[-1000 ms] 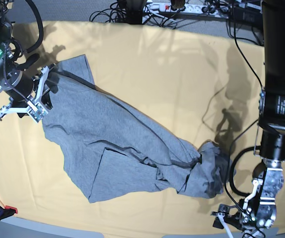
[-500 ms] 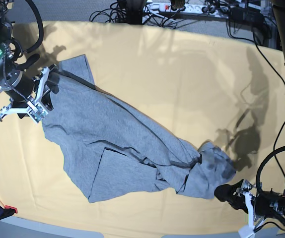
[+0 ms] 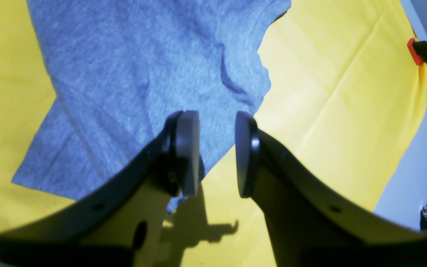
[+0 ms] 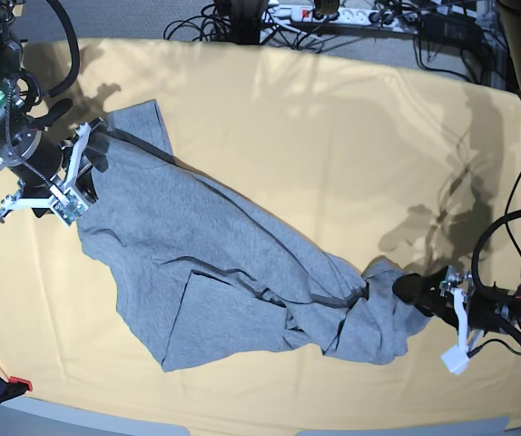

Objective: Layout the t-shirt on the table in an organized manner, then fold the t-shirt properly
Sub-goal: 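Release the shirt end with the left gripper and lift away, then regrasp the bunched shirt end with the left gripper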

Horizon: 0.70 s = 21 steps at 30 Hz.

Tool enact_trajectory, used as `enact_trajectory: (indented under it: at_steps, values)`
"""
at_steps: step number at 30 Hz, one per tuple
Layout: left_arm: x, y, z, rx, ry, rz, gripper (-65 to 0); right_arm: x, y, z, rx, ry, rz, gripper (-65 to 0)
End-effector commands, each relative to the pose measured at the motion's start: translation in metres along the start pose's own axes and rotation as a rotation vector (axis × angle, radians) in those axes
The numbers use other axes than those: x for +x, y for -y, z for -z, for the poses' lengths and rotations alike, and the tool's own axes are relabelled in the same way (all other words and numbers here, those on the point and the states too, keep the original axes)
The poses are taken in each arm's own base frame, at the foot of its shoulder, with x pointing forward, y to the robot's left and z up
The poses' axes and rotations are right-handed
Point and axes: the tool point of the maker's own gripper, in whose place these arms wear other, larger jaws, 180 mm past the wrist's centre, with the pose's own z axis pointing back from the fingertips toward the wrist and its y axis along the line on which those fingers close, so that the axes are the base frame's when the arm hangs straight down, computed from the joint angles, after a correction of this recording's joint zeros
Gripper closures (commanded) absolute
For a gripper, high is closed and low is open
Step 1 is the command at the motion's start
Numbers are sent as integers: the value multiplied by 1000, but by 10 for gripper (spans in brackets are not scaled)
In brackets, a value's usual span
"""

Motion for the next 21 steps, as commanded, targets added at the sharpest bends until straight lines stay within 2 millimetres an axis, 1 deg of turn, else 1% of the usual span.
enact_trajectory:
  at_steps: [1, 4, 7, 8, 11, 15, 17, 21]
  values:
    - [17, 2, -11, 5, 50, 29, -477, 9, 9, -4, -28, 33, -16, -179]
    - [-3, -5, -3, 27, -4, 12, -477, 9, 9, -4, -28, 33, -16, -179]
    - [-31, -17, 4, 82, -95, -1, -477, 9, 9, -4, -28, 33, -16, -179]
    - [-33, -21, 6, 103, -90, 1, -477, 9, 9, -4, -28, 34, -16, -179]
    - [-18, -29, 11, 145, 7, 19, -477, 9, 9, -4, -28, 33, -16, -180]
    - [5, -24, 18, 129, 111, 37, -477, 9, 9, -4, -28, 33, -16, -179]
    - [13, -19, 26, 122, 136, 51, -477, 9, 9, -4, -28, 33, -16, -179]
    - [18, -19, 49, 168, 105, 120, -476, 9, 9, -4, -28, 33, -16, -179]
